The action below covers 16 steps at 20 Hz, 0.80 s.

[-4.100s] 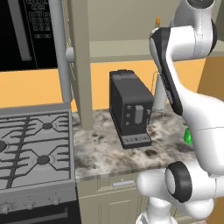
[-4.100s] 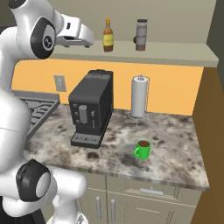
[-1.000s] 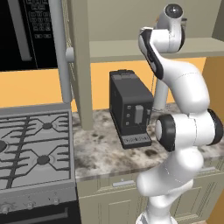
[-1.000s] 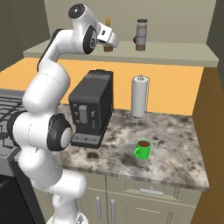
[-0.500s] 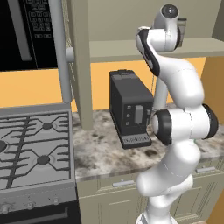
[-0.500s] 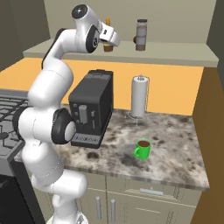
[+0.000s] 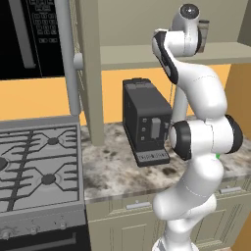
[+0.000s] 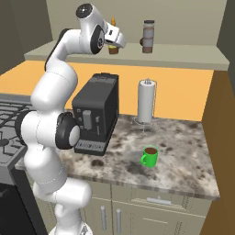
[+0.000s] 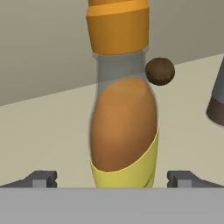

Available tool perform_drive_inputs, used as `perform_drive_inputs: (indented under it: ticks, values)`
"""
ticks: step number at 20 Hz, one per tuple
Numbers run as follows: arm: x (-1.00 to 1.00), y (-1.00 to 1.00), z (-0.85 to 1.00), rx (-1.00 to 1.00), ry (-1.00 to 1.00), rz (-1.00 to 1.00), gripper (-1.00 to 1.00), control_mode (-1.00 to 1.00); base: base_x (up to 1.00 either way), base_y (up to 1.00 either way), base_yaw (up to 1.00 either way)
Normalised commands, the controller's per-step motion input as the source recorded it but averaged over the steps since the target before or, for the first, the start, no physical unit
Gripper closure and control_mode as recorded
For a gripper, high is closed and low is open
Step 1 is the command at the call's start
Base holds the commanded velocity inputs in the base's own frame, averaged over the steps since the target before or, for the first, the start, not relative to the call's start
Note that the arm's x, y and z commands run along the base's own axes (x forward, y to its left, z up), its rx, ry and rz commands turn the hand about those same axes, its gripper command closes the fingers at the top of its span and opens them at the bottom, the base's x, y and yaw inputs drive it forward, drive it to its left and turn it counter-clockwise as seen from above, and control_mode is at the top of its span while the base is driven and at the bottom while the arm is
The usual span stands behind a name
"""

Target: Pick the cinnamon and honey bottle from the cabinet and place them next to the mug.

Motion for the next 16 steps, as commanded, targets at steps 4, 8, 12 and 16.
perform_drive_inputs:
  ticks: [4, 8, 12, 16]
  values:
    - [0.0, 0.0, 0.0, 0.0, 0.0, 0.0, -1.0, -1.0, 0.0, 0.0, 0.0]
    - [0.0, 0.0, 0.0, 0.0, 0.0, 0.0, 1.0, -1.0, 0.0, 0.0, 0.0]
    - [0.0, 0.0, 0.0, 0.0, 0.0, 0.0, 1.0, -1.0, 0.0, 0.0, 0.0]
    - [-0.12, 0.0, 0.0, 0.0, 0.0, 0.0, 1.0, -1.0, 0.0, 0.0, 0.0]
